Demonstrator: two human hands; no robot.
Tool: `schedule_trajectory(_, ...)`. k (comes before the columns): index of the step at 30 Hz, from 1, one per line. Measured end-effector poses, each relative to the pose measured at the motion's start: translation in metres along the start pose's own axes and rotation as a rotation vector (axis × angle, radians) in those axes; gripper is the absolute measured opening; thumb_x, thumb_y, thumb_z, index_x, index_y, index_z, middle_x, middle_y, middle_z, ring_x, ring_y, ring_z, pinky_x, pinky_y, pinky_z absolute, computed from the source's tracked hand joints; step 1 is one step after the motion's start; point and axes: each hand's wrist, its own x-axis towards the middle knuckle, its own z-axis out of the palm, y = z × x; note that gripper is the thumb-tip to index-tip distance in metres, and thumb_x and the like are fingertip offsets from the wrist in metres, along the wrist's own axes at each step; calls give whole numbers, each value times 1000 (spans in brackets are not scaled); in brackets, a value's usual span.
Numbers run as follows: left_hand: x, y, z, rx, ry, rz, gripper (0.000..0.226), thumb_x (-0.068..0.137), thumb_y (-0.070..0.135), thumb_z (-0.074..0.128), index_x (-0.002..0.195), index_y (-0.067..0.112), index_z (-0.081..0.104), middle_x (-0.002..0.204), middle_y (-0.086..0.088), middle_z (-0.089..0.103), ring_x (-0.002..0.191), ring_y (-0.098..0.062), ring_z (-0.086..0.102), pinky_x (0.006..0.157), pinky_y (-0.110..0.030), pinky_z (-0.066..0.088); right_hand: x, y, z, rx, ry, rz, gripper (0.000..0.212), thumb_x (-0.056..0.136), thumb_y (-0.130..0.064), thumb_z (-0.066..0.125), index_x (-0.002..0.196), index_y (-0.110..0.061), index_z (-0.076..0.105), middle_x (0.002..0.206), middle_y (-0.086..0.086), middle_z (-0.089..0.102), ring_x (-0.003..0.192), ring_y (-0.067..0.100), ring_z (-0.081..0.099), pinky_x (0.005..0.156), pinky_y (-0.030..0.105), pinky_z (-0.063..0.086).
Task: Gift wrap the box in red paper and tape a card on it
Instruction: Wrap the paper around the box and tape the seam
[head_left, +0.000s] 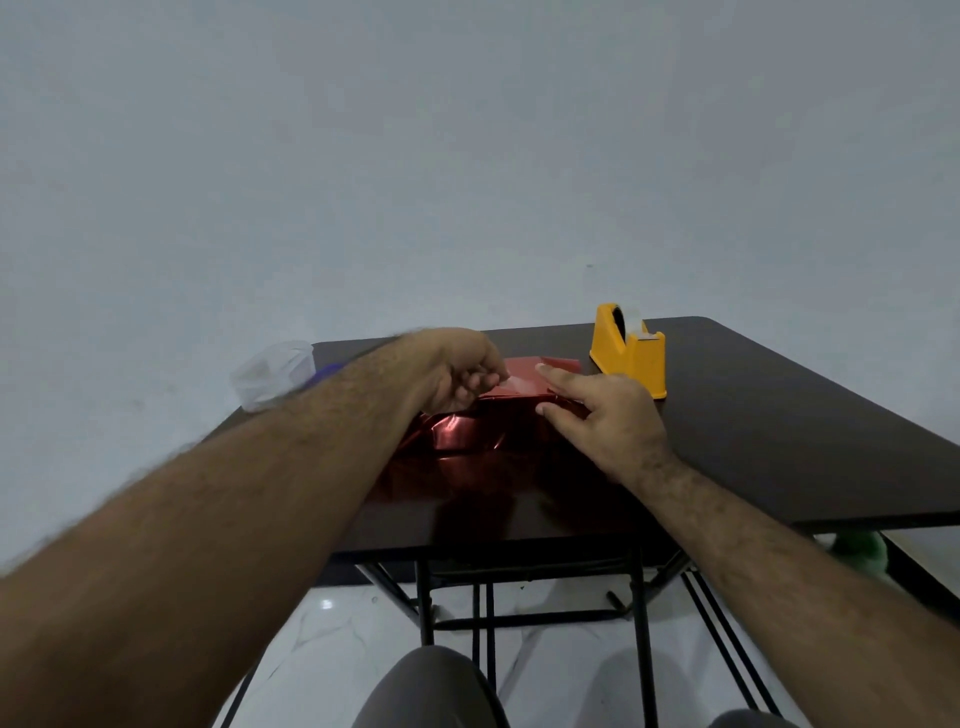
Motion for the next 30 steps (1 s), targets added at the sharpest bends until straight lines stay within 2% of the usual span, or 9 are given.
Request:
schedule_trajectory(1,0,0,1,20,10,2,25,100,10,63,75,10,62,48,5,55,30,-1,36,33,-12,26,0,-1,0,-50,12,-46,49,86,-38,85,132,-24,75,82,-5,77,71,8,61,73,28,50)
schedule_trajectory(3,0,2,4,83,32,-7,26,100,11,64,74,11,60,47,6,54,29,-1,36,32,-12,26,0,1,1,-112,21,-100,45,86,-39,85,127,-21,78,82,-5,77,72,11,64,74,27,46)
schedule_trajectory(7,-1,5,10,246,71,-2,27,100,12,62,73,13,57,45,6,51,29,-2,34,33,-12,25,1,5,4,-172,1,-133,35,88,-47,78,112,-22,82,98,-6,79,95,18,69,82,35,55)
schedule_trajectory(11,-8,11,15,430,131,66,31,92,11,66,64,15,53,48,3,46,32,-8,35,37,-13,25,3,2,7,-185,-18,-129,36,90,-53,71,105,-21,81,97,-5,78,96,20,67,83,39,54)
schedule_trajectory(16,-12,21,17,572,193,159,12,75,13,75,69,15,65,58,-1,58,46,-15,45,51,-23,35,3,5,9,-192,0,-121,34,89,-50,76,106,-21,81,97,-6,77,96,21,65,84,40,53)
schedule_trajectory(20,-14,27,15,668,170,150,19,84,12,78,72,14,63,61,-1,60,50,-14,46,49,-24,35,2,8,11,-207,-1,-128,33,88,-50,77,107,-22,81,97,-7,78,95,21,65,83,40,53)
schedule_trajectory(24,-14,28,7,712,214,188,23,77,21,91,85,7,73,76,-4,73,63,-18,58,60,-27,46,2,9,12,-209,-7,-123,35,89,-52,74,108,-24,81,99,-8,78,97,20,66,84,41,53)
schedule_trajectory(28,-22,29,-4,820,273,220,28,75,24,91,66,10,68,59,-1,65,52,-20,55,60,-27,48,2,8,11,-206,-20,-110,36,89,-54,70,109,-25,81,101,-9,78,99,19,65,86,43,53)
schedule_trajectory(30,-24,31,-5,823,345,284,27,74,20,90,62,11,68,61,-3,65,52,-21,56,59,-27,50,2,9,10,-207,-24,-101,38,90,-54,67,110,-26,80,101,-9,78,99,18,65,86,43,52)
